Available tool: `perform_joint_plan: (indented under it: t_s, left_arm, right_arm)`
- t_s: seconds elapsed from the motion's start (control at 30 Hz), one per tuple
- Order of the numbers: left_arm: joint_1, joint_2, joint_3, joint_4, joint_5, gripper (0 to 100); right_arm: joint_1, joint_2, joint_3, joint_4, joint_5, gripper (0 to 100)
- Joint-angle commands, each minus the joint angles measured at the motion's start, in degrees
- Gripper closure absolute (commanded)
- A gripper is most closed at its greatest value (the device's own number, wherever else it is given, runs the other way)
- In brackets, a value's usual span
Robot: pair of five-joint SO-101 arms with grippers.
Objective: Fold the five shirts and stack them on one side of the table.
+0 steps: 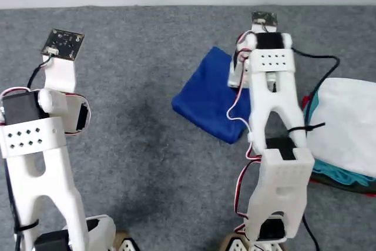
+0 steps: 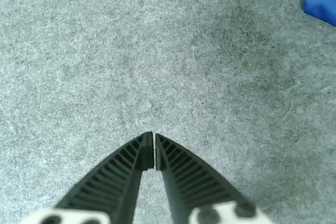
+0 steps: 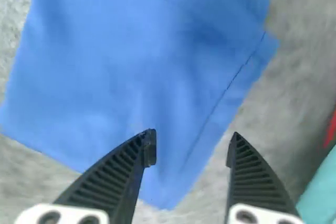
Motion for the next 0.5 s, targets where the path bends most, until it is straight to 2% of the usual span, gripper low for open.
perform_joint_plan:
  t_s: [0.0, 0.1, 0.17, 0.47]
  left_arm:
    - [-0.1, -1.8, -0.3, 1.1, -0.6, 99]
    - [-0.1, -1.8, -0.3, 1.1, -0.6, 99]
    - [-0.1, -1.8, -0.3, 1.1, -0.6, 99]
    - [-0.1, -1.8, -0.3, 1.1, -0.5, 99]
  right_arm:
    - [-2.5, -2.8, -2.6, 1.0, -10.8, 65.0]
    - [-3.2, -0.3, -2.6, 0.0, -17.3, 50.8]
    - [-3.2, 2.1, -2.7, -1.5, -19.8, 46.2]
    - [-3.3, 14.0, -2.7, -13.1, -20.5, 54.8]
